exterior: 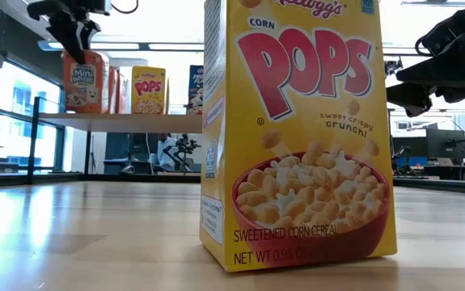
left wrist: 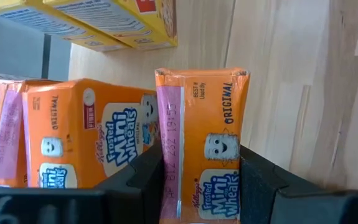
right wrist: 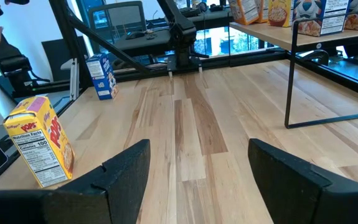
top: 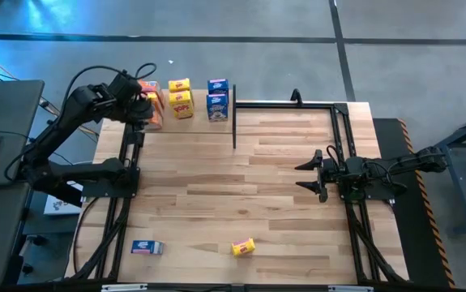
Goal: Stack cereal on shelf
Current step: Put the orange cereal box on the shelf aligned with the other orange cereal boxes
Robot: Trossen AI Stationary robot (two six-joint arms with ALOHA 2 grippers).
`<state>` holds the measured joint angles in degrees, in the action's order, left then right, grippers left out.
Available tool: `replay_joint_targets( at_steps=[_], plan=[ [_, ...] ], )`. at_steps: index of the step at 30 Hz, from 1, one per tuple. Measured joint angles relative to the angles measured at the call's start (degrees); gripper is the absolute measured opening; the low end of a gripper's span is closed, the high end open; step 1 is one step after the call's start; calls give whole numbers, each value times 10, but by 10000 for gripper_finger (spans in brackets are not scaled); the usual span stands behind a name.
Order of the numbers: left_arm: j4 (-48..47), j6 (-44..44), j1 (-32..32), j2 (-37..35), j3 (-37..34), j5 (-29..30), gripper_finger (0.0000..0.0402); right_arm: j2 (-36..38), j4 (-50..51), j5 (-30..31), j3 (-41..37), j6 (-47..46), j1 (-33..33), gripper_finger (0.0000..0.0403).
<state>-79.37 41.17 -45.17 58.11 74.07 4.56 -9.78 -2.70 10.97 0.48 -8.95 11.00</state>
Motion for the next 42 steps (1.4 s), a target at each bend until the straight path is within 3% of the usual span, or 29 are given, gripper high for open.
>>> replay_joint_targets(
  at_steps=[16, 42],
  plan=[
    [-1, 11, -26, 2, 0, -11, 190, 0, 0, 0, 0, 0, 0, 264],
    [1, -28, -26, -19, 0, 39, 253, 0, 0, 0, 0, 0, 0, 264]
  ],
)
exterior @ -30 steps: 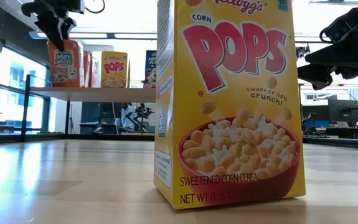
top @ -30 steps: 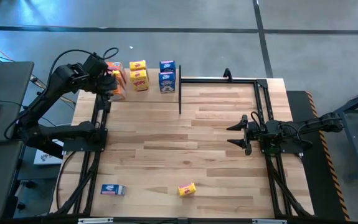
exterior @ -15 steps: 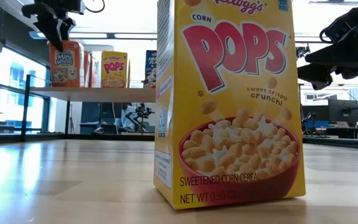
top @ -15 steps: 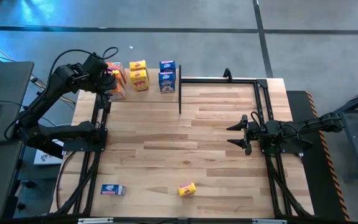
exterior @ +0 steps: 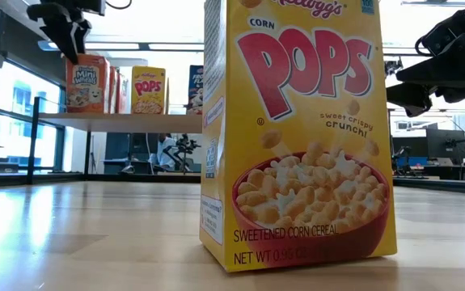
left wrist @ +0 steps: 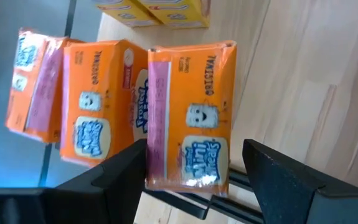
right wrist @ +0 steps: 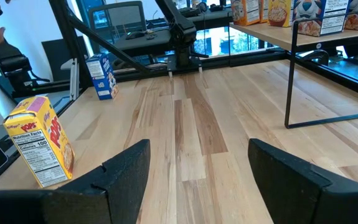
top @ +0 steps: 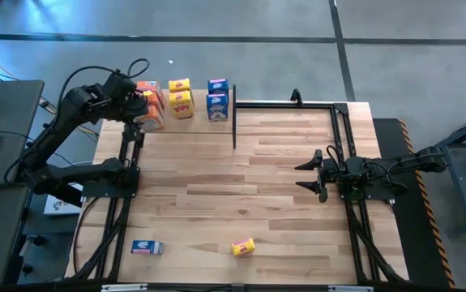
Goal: Stack cereal on shelf
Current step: Put the orange cereal box on the shelf aligned with the other orange cereal boxes
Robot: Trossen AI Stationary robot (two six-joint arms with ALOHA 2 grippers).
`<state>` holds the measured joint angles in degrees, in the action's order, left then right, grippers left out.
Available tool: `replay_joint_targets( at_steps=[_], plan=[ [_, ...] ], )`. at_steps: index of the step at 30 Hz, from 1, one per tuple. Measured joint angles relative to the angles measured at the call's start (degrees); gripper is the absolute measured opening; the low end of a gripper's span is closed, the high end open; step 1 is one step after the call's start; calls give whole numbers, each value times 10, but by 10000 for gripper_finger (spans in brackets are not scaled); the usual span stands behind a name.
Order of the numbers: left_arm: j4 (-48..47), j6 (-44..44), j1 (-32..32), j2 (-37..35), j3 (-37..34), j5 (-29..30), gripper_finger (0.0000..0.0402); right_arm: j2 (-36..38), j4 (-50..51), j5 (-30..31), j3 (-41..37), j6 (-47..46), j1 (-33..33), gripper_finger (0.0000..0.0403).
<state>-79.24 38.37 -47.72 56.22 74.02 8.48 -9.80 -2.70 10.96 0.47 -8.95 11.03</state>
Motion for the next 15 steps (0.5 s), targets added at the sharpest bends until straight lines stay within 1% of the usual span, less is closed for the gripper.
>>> replay_joint_targets(
  at_steps=[15],
  plan=[
    [0, -51, 0, -41, 0, 45, 253, 0, 0, 0, 0, 0, 0, 264]
  ],
)
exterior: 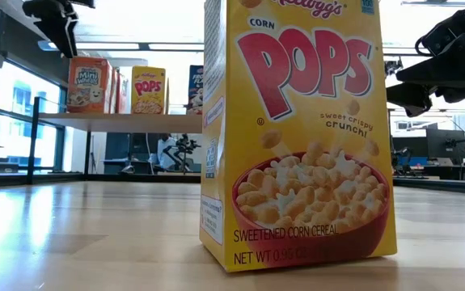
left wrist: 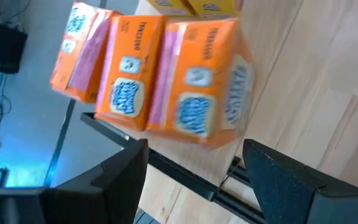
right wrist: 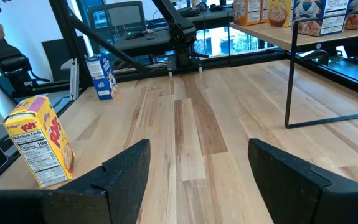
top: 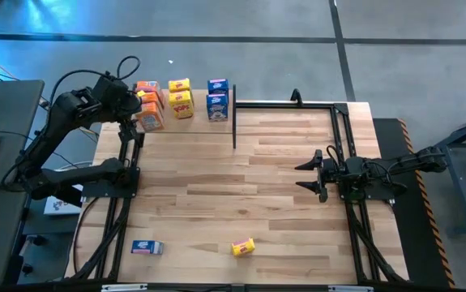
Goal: Stack cereal on shelf
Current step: Put the orange cereal box on the shelf aligned with the other orange cereal boxes
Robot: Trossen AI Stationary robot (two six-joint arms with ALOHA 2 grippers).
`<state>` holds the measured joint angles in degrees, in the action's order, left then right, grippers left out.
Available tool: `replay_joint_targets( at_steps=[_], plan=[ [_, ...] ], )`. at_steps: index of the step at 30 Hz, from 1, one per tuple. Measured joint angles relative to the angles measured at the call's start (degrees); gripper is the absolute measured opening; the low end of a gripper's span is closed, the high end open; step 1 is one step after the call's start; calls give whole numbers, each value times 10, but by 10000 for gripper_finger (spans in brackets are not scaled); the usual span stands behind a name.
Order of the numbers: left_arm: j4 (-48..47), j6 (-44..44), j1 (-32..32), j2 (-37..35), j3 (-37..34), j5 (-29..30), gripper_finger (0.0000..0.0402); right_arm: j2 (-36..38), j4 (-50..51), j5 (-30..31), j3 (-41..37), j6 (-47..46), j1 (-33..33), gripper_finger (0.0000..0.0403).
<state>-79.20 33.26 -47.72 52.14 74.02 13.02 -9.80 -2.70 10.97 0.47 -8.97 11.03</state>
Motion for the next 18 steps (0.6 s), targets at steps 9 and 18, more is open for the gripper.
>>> replay_joint_targets(
  at_steps=[9, 18],
  plan=[
    [1, -63, 1, -39, 0, -3, 253, 0, 0, 0, 0, 0, 0, 264],
    [35, -220, 24, -67, 0, -101, 253, 0, 0, 0, 0, 0, 0, 264]
  ],
)
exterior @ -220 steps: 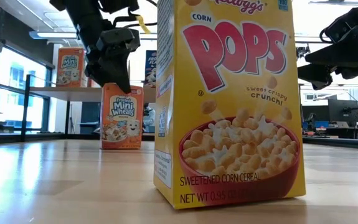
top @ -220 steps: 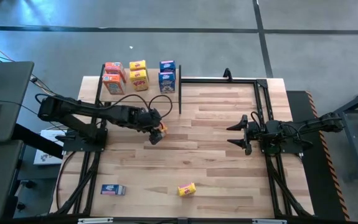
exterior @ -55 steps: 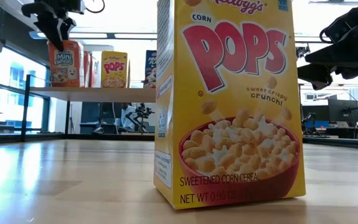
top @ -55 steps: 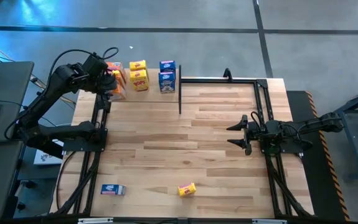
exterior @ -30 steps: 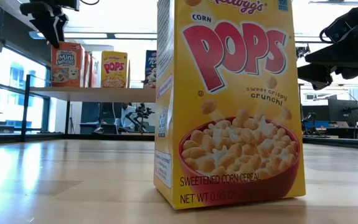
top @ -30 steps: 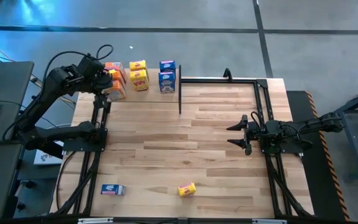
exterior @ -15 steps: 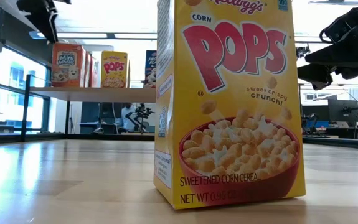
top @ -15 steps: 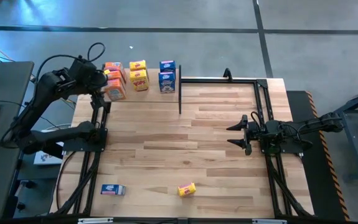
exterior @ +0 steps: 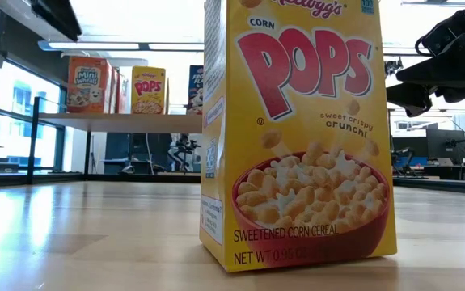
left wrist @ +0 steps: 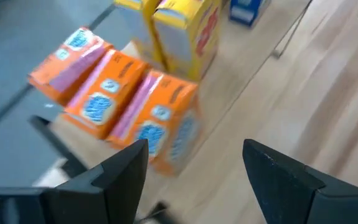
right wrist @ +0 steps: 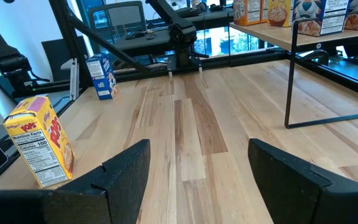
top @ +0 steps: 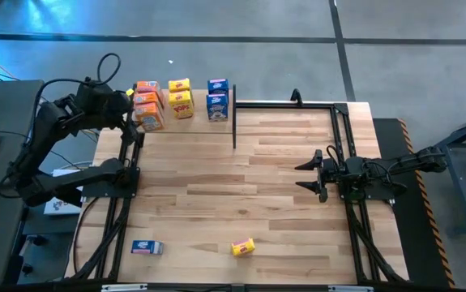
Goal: Stack cereal on shelf
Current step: Put the orange cereal box on the shelf aligned with the other orange cereal boxes
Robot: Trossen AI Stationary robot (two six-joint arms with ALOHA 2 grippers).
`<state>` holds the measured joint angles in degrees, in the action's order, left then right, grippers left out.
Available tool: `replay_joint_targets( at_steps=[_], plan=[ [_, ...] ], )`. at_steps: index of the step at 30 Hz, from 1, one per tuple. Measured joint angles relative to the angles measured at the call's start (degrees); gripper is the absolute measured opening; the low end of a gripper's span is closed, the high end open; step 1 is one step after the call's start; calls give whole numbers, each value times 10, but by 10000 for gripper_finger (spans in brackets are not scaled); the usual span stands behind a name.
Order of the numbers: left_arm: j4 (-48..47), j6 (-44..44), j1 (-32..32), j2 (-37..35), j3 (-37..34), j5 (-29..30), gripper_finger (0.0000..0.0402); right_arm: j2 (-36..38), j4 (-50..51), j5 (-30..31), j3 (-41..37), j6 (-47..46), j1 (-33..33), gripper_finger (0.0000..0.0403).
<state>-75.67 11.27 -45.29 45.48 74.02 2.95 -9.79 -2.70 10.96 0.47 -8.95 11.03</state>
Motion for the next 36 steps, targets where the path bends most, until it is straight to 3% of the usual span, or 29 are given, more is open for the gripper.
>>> replay_joint_targets(
  at_steps=[11, 23, 36],
  plan=[
    [24, -213, 100, 52, -2, -5, 253, 0, 0, 0, 0, 0, 0, 264],
    [-58, -397, 251, 94, -2, 145, 253, 0, 0, 0, 0, 0, 0, 264],
    [-144, -550, 323, 155, -2, 254, 253, 0, 0, 0, 0, 0, 0, 264]
  ],
)
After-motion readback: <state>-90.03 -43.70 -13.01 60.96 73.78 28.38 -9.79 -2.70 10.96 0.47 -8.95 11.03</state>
